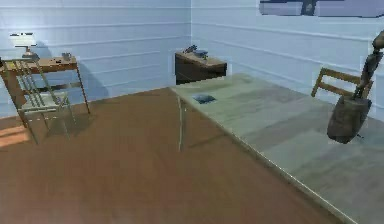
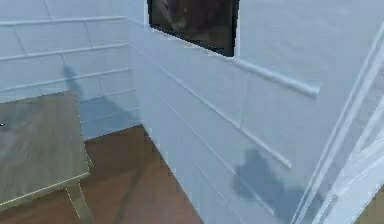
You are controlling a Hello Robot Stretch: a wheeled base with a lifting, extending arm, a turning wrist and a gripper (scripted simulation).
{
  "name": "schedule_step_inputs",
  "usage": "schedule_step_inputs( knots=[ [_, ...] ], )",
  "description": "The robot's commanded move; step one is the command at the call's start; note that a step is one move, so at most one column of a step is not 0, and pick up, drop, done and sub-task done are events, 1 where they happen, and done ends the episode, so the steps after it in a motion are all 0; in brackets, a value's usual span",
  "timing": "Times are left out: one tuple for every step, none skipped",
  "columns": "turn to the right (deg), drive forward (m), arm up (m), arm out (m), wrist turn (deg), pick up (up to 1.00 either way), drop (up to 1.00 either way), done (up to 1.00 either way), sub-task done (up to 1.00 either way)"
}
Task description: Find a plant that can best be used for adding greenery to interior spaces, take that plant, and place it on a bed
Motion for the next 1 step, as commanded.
schedule_step_inputs(
  knots=[
    [-21.0, 0.00, 0.00, 0.00, 0.0, 0.00, 0.00, 0.00, 0.00]
  ],
)
